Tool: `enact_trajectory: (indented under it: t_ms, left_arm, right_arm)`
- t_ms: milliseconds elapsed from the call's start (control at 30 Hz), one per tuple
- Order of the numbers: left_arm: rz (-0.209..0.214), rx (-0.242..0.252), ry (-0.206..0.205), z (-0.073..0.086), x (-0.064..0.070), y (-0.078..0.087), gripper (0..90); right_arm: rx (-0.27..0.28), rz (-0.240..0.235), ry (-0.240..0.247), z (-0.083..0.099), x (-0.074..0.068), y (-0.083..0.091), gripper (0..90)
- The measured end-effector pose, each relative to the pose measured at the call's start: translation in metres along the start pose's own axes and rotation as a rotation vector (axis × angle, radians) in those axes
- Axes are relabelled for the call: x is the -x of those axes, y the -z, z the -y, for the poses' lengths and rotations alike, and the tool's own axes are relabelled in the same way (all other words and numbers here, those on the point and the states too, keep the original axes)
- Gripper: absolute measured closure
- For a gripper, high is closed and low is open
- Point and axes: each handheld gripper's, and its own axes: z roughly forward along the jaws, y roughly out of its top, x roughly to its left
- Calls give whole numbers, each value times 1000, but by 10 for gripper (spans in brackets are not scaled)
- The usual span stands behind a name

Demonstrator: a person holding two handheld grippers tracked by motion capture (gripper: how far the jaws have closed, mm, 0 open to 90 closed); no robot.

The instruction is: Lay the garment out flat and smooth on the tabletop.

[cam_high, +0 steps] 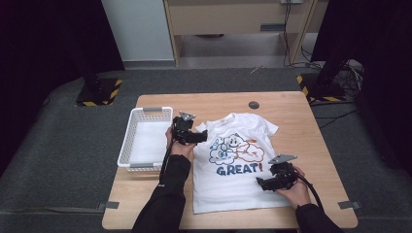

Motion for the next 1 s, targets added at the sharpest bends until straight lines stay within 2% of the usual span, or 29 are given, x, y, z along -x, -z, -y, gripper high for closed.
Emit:
enact_trajectory:
  t_ms: [167,600,1000]
  left_arm:
    - [-50,-14,-11,3,-1,-11,130]
    - [-82,-48,32,17,-10,-34,164]
    - [-101,-88,13,26,-12,-49,250]
  right_arm:
    - [5,12,11,2,-2,0,92]
    - [18,8,16,4,-3,-1,78]
    - [17,5,20,4,-3,0,77]
